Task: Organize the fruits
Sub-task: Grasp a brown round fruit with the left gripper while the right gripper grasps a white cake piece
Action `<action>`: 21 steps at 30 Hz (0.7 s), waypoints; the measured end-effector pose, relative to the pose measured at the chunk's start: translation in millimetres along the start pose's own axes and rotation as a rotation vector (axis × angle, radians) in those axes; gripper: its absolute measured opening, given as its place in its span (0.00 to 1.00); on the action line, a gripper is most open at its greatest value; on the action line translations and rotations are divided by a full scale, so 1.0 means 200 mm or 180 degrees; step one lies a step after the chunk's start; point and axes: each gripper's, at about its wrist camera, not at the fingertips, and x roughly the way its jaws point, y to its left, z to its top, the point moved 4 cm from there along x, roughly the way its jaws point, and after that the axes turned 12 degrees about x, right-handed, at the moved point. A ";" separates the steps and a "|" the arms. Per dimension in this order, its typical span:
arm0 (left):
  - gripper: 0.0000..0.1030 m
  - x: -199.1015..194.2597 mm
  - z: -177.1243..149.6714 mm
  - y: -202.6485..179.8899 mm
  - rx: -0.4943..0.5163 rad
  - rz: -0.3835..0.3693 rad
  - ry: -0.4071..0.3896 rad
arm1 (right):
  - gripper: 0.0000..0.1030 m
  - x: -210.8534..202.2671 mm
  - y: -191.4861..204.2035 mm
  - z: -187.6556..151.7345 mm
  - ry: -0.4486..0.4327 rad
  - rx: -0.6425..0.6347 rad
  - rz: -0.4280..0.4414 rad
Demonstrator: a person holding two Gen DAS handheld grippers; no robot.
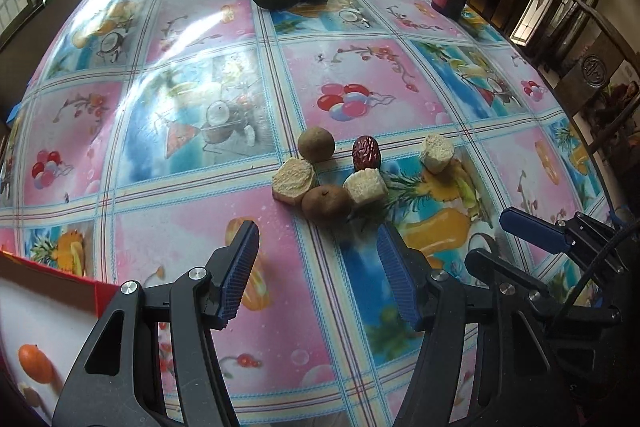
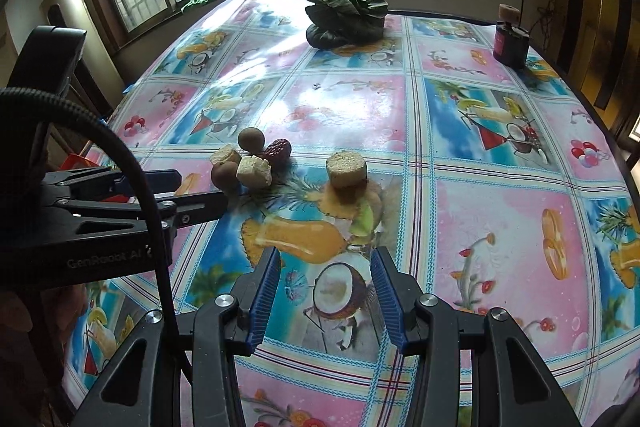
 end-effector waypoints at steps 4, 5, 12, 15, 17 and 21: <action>0.60 0.03 0.04 0.02 -0.0009 -0.0010 -0.0043 | 0.44 0.02 -0.02 0.01 0.0029 0.0021 -0.0002; 0.59 0.04 0.04 0.01 0.0008 -0.0011 -0.0038 | 0.44 0.03 -0.02 0.01 0.0033 0.0028 -0.0002; 0.25 0.06 0.04 0.03 0.0013 -0.0047 -0.0007 | 0.44 0.04 -0.02 0.02 0.0046 0.0020 -0.0019; 0.25 0.04 0.01 0.04 -0.0007 -0.0023 -0.0017 | 0.44 0.04 0.01 0.02 0.0044 -0.0020 -0.0016; 0.25 0.01 -0.01 0.05 -0.0025 0.0020 -0.0029 | 0.44 0.04 0.04 0.04 0.0048 -0.0052 -0.0001; 0.25 -0.05 -0.06 0.07 -0.0083 0.0041 -0.0046 | 0.44 0.08 0.13 0.06 0.0062 -0.0190 0.0060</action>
